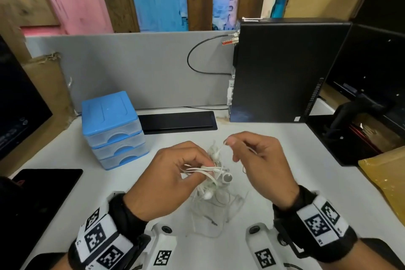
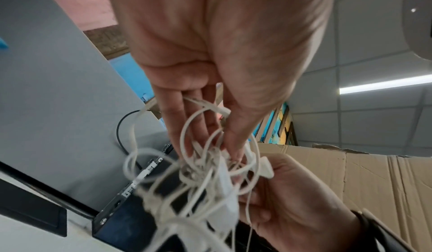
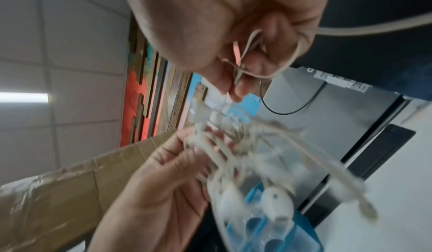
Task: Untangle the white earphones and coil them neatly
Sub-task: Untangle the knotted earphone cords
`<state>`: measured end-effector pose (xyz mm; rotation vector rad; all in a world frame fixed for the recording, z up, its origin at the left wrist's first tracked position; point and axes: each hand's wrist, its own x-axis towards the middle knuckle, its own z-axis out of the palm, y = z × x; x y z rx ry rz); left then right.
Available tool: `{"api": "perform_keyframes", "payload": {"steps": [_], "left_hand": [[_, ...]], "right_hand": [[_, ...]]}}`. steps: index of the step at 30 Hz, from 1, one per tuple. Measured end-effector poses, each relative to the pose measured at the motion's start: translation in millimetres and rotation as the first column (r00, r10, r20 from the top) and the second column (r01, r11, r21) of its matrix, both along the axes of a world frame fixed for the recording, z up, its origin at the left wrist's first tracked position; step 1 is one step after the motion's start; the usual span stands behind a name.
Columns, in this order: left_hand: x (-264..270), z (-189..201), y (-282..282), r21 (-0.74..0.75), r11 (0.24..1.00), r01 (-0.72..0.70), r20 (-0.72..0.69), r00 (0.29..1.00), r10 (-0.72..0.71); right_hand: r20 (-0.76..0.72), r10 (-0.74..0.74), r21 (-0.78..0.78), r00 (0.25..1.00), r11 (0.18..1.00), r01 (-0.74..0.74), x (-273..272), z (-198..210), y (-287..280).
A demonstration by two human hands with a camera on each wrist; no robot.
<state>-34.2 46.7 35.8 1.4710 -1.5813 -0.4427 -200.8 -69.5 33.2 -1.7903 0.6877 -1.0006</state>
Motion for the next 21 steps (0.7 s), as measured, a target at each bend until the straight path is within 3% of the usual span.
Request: {"api": "perform_keyframes", "payload": {"steps": [5,8,11,16,21], "left_hand": [[2.3,-2.0,-1.2,0.164,0.986,-0.01,-0.091,0.996,0.025],[4.6,-2.1,-2.7,0.198,0.98,-0.029,-0.116,0.992,0.053],[10.6,-2.9,-5.3,0.216,0.973,-0.08,-0.187,0.975,0.122],[17.1,3.9,-7.5,0.243,0.965,-0.093,-0.381,0.906,0.184],[30.0,13.0,-5.0,0.173,0.979,-0.106,-0.464,0.868,0.176]], "right_hand": [[0.204,-0.049,0.034,0.978,0.998,0.043,-8.2,11.1,-10.7],[0.369,0.062,0.174,0.927,0.975,-0.135,-14.5,23.6,-14.0],[0.492,0.101,0.356,0.865,0.883,-0.305,-21.4,36.4,-14.3],[0.359,0.113,0.435,0.927,0.858,-0.273,-26.1,33.0,-23.5],[0.013,0.057,0.278,0.998,0.959,-0.058,-28.3,26.3,-36.6]]}}
